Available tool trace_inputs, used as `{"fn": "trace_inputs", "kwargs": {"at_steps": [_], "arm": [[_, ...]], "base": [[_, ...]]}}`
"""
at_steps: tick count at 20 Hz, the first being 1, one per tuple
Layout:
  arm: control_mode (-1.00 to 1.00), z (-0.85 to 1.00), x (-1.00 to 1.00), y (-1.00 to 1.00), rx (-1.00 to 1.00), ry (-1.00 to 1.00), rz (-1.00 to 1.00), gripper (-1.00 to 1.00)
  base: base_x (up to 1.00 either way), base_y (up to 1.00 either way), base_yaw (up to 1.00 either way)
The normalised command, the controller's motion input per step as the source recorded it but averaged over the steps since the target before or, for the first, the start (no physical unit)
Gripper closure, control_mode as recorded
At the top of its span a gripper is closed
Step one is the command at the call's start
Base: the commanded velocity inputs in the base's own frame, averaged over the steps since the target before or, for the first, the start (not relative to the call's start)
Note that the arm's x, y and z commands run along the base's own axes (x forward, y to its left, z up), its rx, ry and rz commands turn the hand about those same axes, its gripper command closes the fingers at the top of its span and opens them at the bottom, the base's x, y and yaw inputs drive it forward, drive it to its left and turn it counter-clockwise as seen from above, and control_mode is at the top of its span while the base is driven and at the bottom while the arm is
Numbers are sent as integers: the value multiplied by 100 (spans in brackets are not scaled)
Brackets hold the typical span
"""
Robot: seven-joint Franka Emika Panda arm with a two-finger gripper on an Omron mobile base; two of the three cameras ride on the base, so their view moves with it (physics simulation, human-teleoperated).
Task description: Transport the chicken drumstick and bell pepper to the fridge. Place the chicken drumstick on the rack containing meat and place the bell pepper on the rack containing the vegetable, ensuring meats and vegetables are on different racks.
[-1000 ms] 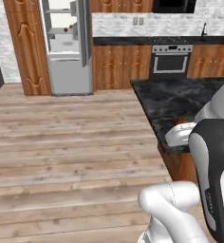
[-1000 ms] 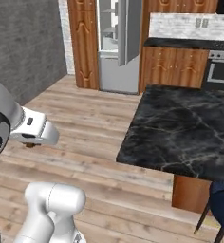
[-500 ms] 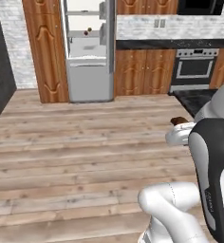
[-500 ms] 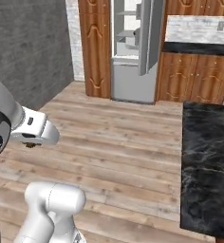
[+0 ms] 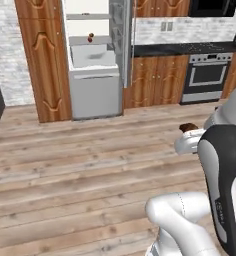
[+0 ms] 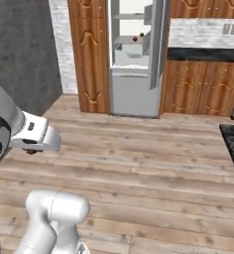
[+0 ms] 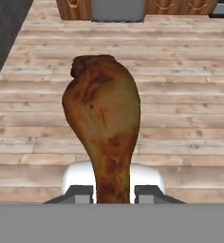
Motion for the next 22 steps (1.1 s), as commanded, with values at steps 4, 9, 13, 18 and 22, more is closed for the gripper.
{"fn": "trace_inputs", "kwargs": {"at_steps": [4,9,13,18,22], "arm": [[100,0,0,0,0,0,0,100],[100,0,0,0,0,0,0,100],[100,0,0,0,0,0,0,100],[100,0,0,0,0,0,0,100],[100,0,0,0,0,0,0,100]], "base": [[100,89,-40],[100,76,-41],[100,98,-37],[100,79,-32],[100,85,-31]]}}
